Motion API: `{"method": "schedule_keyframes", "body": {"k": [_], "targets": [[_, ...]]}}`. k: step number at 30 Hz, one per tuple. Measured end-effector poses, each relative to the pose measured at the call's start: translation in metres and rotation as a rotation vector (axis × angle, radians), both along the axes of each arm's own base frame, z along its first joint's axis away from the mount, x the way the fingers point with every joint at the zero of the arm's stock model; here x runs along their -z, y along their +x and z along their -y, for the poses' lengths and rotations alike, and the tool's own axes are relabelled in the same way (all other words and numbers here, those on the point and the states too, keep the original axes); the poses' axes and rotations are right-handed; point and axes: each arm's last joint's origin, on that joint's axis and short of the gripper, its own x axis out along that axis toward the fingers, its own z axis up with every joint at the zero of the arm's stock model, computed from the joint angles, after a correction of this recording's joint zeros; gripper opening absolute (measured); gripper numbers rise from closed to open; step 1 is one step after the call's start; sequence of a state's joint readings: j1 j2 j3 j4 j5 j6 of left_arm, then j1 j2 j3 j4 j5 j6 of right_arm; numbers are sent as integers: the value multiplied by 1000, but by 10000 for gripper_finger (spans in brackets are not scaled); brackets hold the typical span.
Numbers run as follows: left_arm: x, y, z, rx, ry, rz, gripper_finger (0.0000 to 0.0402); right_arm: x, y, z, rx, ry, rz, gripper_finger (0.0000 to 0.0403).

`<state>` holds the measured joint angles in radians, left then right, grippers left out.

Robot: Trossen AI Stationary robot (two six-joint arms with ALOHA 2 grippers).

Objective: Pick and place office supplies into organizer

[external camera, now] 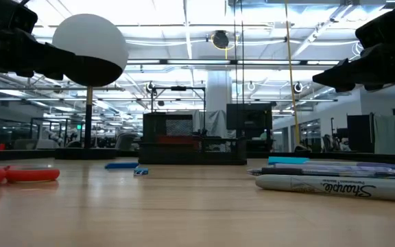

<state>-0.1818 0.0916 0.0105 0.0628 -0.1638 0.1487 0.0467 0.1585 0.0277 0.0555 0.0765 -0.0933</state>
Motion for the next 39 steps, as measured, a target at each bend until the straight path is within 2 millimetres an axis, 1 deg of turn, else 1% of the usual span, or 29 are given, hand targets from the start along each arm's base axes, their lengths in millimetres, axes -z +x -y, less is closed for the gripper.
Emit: {"method": "schedule_keyframes", "body": {"k": [39], "targets": [[0,0,0,0,0,0,120,-1,0,0,1,2,15,181]]}}
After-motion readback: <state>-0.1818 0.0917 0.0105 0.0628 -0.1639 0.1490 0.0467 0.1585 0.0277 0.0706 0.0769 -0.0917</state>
